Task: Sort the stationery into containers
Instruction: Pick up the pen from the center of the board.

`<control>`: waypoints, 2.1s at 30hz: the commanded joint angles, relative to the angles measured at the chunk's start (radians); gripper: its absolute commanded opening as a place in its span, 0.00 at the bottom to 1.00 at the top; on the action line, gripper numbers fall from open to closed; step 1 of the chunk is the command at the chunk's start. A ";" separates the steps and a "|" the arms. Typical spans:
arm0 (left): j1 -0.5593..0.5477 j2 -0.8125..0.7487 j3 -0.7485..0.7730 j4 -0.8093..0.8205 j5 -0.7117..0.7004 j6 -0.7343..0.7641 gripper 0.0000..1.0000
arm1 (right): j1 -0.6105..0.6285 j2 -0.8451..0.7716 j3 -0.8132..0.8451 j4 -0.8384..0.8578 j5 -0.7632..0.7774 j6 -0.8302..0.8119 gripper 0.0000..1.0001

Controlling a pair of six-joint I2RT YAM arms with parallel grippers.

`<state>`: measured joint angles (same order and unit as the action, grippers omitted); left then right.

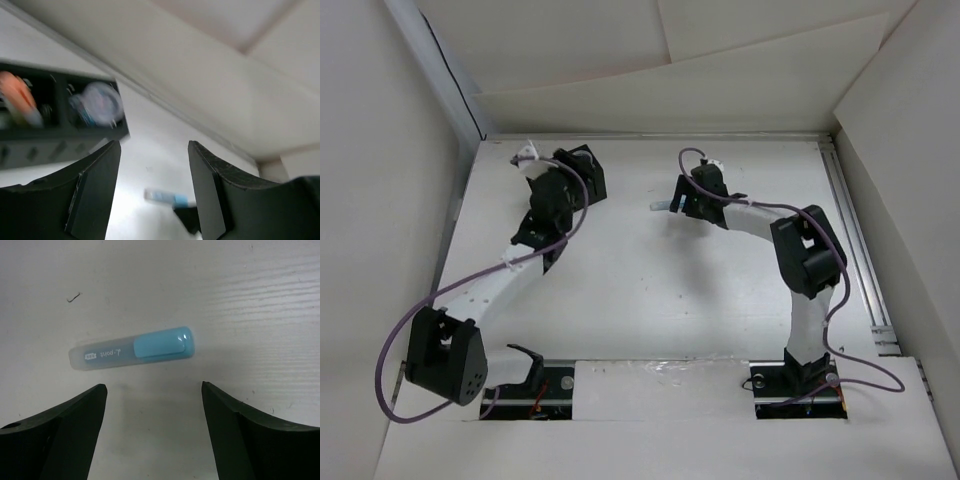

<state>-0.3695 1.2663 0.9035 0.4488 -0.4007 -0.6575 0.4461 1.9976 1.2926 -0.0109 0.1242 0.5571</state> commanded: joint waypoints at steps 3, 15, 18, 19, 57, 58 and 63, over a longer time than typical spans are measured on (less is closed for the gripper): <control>-0.098 -0.091 -0.184 0.126 0.055 -0.077 0.53 | -0.001 0.059 0.102 -0.034 0.025 0.021 0.79; -0.098 -0.252 -0.365 0.136 0.180 -0.079 0.54 | 0.051 0.222 0.377 -0.205 0.138 0.041 0.66; -0.098 -0.252 -0.374 0.136 0.218 -0.068 0.54 | 0.085 0.276 0.476 -0.296 0.204 0.007 0.64; -0.098 -0.252 -0.388 0.136 0.218 -0.068 0.54 | 0.094 0.297 0.496 -0.326 0.221 -0.014 0.64; -0.098 -0.153 -0.312 0.022 0.467 -0.091 0.50 | 0.301 -0.477 -0.358 -0.005 0.046 -0.232 0.20; -0.098 -0.144 -0.301 0.008 0.483 -0.105 0.50 | 0.301 -0.499 -0.371 0.017 0.019 -0.243 0.20; -0.098 -0.046 -0.226 -0.038 0.612 -0.105 0.52 | 0.319 -0.556 -0.415 0.092 -0.127 -0.252 0.20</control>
<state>-0.4694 1.1820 0.6132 0.4240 0.1032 -0.7509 0.7479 1.4567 0.8913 -0.0364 0.1211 0.3328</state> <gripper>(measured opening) 0.514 0.337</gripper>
